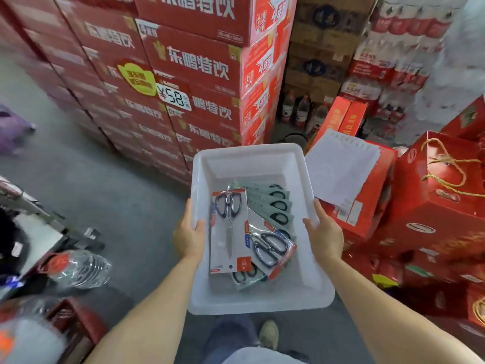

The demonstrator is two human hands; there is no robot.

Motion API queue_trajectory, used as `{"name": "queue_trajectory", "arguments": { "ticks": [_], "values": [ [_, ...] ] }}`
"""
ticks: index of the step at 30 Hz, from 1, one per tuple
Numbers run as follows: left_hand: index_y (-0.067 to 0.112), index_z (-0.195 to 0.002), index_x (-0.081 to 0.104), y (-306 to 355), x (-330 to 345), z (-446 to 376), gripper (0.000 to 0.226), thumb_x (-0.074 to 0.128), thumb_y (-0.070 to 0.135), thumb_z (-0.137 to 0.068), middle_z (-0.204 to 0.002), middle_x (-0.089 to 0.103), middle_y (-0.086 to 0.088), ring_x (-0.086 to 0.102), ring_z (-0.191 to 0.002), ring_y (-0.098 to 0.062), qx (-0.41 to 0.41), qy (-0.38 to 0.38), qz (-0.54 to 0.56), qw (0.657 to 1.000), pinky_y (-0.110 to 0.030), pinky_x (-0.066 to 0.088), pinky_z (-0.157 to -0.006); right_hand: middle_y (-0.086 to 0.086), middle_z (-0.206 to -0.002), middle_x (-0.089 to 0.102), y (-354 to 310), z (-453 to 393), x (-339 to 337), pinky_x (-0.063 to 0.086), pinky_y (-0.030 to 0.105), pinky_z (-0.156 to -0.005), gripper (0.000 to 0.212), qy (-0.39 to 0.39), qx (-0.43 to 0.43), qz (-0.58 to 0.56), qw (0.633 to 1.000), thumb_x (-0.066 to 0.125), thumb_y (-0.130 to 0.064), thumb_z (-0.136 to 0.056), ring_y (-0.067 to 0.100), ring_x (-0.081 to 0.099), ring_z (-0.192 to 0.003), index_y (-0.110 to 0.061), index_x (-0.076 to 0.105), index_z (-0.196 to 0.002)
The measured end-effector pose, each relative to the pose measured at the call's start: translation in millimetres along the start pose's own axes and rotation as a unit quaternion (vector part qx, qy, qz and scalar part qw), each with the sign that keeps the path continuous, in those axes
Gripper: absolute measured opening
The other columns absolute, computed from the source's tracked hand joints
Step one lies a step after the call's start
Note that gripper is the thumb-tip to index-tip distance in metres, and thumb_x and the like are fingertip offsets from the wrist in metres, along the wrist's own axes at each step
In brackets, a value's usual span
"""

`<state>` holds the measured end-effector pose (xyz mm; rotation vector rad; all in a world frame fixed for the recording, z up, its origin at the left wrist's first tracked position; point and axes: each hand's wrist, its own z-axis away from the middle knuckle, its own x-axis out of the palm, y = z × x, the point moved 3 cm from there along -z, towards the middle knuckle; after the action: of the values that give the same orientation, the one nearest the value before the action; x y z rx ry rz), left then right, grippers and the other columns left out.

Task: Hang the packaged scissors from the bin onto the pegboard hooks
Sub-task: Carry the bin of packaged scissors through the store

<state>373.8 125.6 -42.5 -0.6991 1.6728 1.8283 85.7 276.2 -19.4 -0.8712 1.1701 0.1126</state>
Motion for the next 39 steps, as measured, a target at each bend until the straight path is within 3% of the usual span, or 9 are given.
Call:
{"name": "queue_trajectory", "arguments": {
  "ticks": [6, 11, 17, 23, 30, 35, 39],
  "values": [
    [0.037, -0.152, 0.033, -54, -79, -17, 0.063, 0.055, 0.020, -0.094, -0.131, 0.065, -0.012, 0.061, -0.109, -0.043, -0.063, 0.084, -0.036, 0.994, -0.042, 0.050, -0.088, 0.009, -0.099, 0.065, -90, 5, 44, 0.048, 0.038, -0.076, 0.062, -0.055, -0.083, -0.027, 0.995, 0.058, -0.037, -0.093, 0.026, 0.059, -0.090, -0.039, 0.028, -0.148],
    [0.040, -0.151, 0.031, -92, -131, -56, 0.064, 0.054, 0.023, -0.094, -0.126, 0.065, -0.016, 0.063, -0.104, -0.042, -0.107, 0.146, -0.046, 0.982, -0.043, 0.050, -0.081, 0.011, -0.124, 0.061, -180, -10, 85, 0.045, 0.038, -0.090, 0.062, -0.087, -0.141, -0.016, 0.986, 0.057, -0.037, -0.093, 0.030, 0.056, -0.114, -0.039, 0.028, -0.147],
    [0.033, -0.153, 0.031, -127, -181, -121, 0.062, 0.052, 0.020, -0.096, -0.127, 0.064, -0.017, 0.063, -0.103, -0.040, -0.135, 0.192, -0.042, 0.971, -0.045, 0.052, -0.084, 0.006, -0.108, 0.065, -281, -39, 144, 0.044, 0.033, -0.079, 0.062, -0.112, -0.192, -0.004, 0.975, 0.056, -0.039, -0.092, 0.024, 0.059, -0.098, -0.041, 0.027, -0.147],
    [0.032, -0.153, 0.033, -145, -228, -187, 0.061, 0.053, 0.021, -0.096, -0.126, 0.062, -0.020, 0.060, -0.110, -0.039, -0.172, 0.234, -0.042, 0.956, -0.043, 0.048, -0.090, 0.005, -0.101, 0.065, -376, -63, 189, 0.051, 0.041, -0.083, 0.063, -0.133, -0.220, -0.047, 0.965, 0.058, -0.033, -0.090, 0.023, 0.059, -0.091, -0.042, 0.030, -0.146],
    [0.038, -0.151, 0.031, -160, -266, -260, 0.062, 0.052, 0.026, -0.093, -0.105, 0.067, -0.020, 0.063, -0.095, -0.039, -0.186, 0.265, -0.049, 0.945, -0.048, 0.053, -0.082, 0.006, -0.101, 0.068, -470, -98, 230, 0.054, 0.040, -0.079, 0.060, -0.143, -0.276, -0.045, 0.949, 0.057, -0.032, -0.091, 0.023, 0.062, -0.088, -0.037, 0.032, -0.145],
    [0.041, -0.147, 0.037, -166, -285, -317, 0.057, 0.052, 0.030, -0.093, -0.103, 0.065, -0.019, 0.063, -0.093, -0.038, -0.222, 0.279, -0.034, 0.934, -0.042, 0.049, -0.080, 0.006, -0.126, 0.063, -538, -133, 267, 0.050, 0.040, -0.090, 0.060, -0.171, -0.326, -0.031, 0.929, 0.055, -0.032, -0.094, 0.028, 0.060, -0.111, -0.029, 0.030, -0.149],
    [0.041, -0.144, 0.040, -163, -304, -367, 0.054, 0.051, 0.029, -0.092, -0.095, 0.064, -0.018, 0.060, -0.086, -0.035, -0.249, 0.295, -0.018, 0.923, -0.039, 0.045, -0.075, 0.013, -0.121, 0.065, -603, -162, 292, 0.051, 0.043, -0.089, 0.060, -0.161, -0.379, -0.027, 0.911, 0.060, -0.031, -0.092, 0.033, 0.061, -0.109, -0.026, 0.036, -0.147]
  ]
}}
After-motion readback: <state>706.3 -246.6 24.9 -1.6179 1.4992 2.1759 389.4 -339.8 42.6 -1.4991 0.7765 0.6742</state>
